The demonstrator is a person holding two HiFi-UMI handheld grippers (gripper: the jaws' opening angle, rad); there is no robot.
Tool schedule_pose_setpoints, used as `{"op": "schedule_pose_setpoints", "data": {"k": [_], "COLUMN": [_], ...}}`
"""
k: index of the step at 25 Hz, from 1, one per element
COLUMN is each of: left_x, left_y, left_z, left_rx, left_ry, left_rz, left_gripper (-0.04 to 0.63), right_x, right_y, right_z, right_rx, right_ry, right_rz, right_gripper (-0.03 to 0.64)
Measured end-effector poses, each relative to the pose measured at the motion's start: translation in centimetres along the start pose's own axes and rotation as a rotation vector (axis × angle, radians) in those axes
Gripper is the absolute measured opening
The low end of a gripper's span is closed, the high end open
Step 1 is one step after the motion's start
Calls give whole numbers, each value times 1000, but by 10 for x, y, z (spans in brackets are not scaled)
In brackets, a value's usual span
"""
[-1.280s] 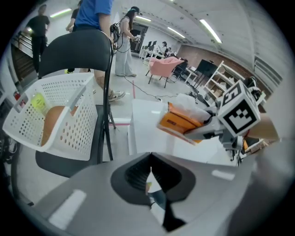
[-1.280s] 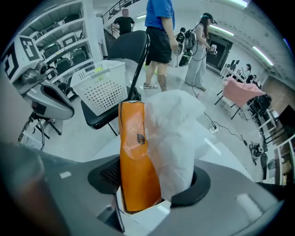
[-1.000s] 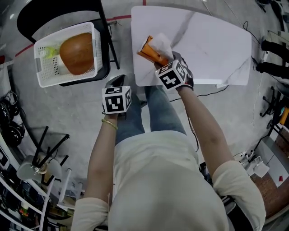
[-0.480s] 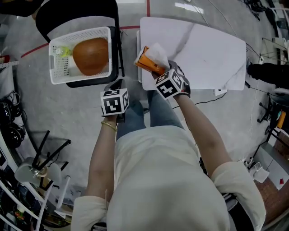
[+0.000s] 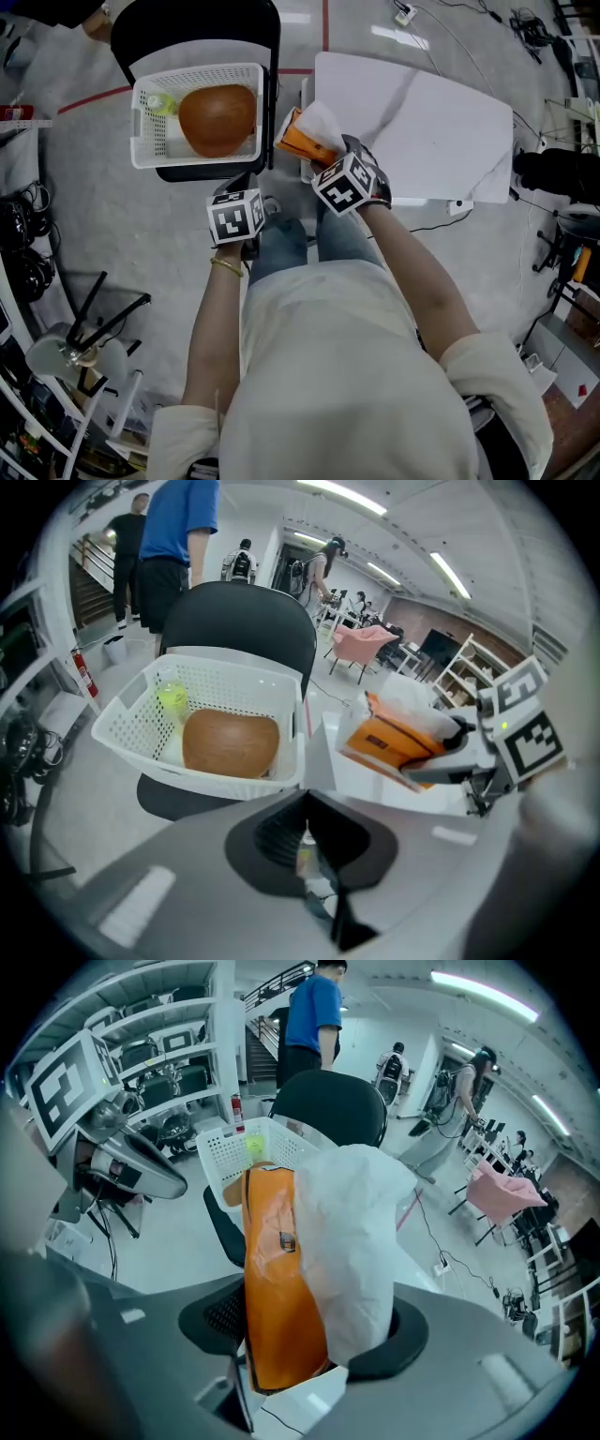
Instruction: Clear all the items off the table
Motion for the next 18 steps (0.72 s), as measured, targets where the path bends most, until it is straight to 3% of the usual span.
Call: {"op": "schedule_pose_setpoints", "data": {"k": [18], "left_x": [24], "left_y": [111], "left_z": [-3], "left_rx": [154], "left_ry": [-27], "left_rz": [-115], "left_gripper": [9], "right_x": [-42], "right_y": [56], "right_z": [-106], "right_rx": [193], "right_ry": [-2], "right_rz": [-75], "right_gripper": [290]}}
Point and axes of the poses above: the fingertips, and each gripper's own axes: x backward along the fingers, y to its left, z out of its underside, the point moved 9 cm from there along x, backward along the fingers, and after that the axes turned 11 degrees about -z, right-handed, at the moved point
